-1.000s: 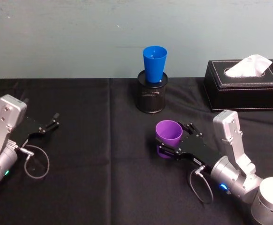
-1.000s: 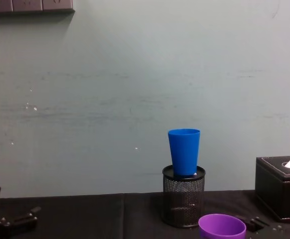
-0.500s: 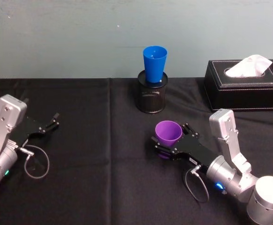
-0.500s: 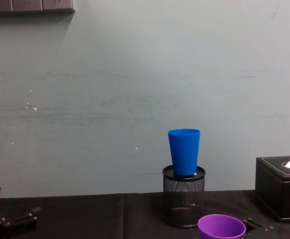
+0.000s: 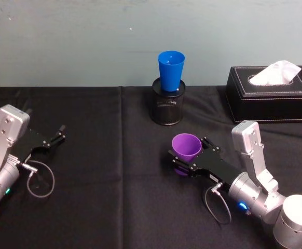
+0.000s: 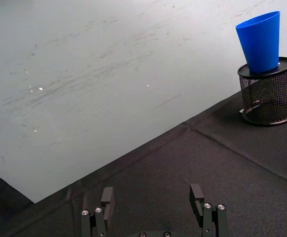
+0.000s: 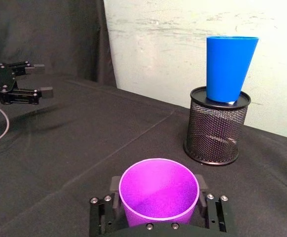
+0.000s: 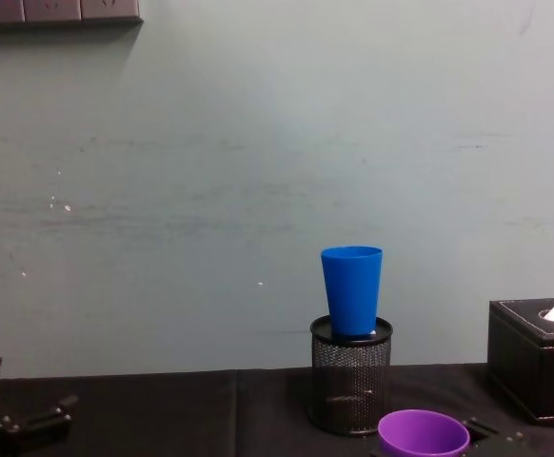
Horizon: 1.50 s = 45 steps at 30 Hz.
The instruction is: Pick up one cup with a gripper and tap it against the other cup.
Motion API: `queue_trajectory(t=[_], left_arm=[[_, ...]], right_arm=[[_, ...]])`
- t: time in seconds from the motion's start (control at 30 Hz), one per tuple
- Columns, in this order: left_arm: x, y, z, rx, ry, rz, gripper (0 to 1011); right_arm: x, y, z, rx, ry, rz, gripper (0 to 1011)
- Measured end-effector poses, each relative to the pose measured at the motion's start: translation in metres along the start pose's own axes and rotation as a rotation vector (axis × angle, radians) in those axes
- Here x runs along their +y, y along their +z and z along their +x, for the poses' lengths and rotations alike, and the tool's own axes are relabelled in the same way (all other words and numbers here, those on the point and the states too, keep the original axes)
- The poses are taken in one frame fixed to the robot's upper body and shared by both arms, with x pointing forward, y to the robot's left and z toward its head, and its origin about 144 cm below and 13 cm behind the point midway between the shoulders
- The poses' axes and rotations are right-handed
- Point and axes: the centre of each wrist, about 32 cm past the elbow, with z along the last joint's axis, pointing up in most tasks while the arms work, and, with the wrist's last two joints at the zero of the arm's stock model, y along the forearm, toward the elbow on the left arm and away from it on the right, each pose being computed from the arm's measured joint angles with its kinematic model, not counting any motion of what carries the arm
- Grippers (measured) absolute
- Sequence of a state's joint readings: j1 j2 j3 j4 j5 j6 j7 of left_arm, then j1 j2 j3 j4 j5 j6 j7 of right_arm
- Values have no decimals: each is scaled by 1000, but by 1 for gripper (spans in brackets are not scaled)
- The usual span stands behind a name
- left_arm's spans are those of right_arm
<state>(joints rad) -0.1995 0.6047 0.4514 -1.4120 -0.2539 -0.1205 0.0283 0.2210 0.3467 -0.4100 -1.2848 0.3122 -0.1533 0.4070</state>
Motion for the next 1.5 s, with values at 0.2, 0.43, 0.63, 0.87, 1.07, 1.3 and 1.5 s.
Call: queue_trajectory(t=[0.2,0.43,0.63,0.87,1.07,1.3,1.5], left_arm=[[0,0,0,0,0,0,1000],[0,0,0,0,0,0,1000],[0,0,0,0,0,0,1000],[0,0,0,0,0,0,1000],[0,0,0,0,0,0,1000],[0,0,0,0,0,0,1000],[0,0,0,0,0,0,1000]], right_arm=[[0,0,0,0,-1,0,788],[0,0,0,0,-1,1,750],[-1,10,0,-9,4,-1,729],[-2,45,2,-17,15,-2,724],[-5,70,3,-19,23,2,724],[-7,97,6,-16,30,13,724],[-8,107,7,-15,32,18,724]])
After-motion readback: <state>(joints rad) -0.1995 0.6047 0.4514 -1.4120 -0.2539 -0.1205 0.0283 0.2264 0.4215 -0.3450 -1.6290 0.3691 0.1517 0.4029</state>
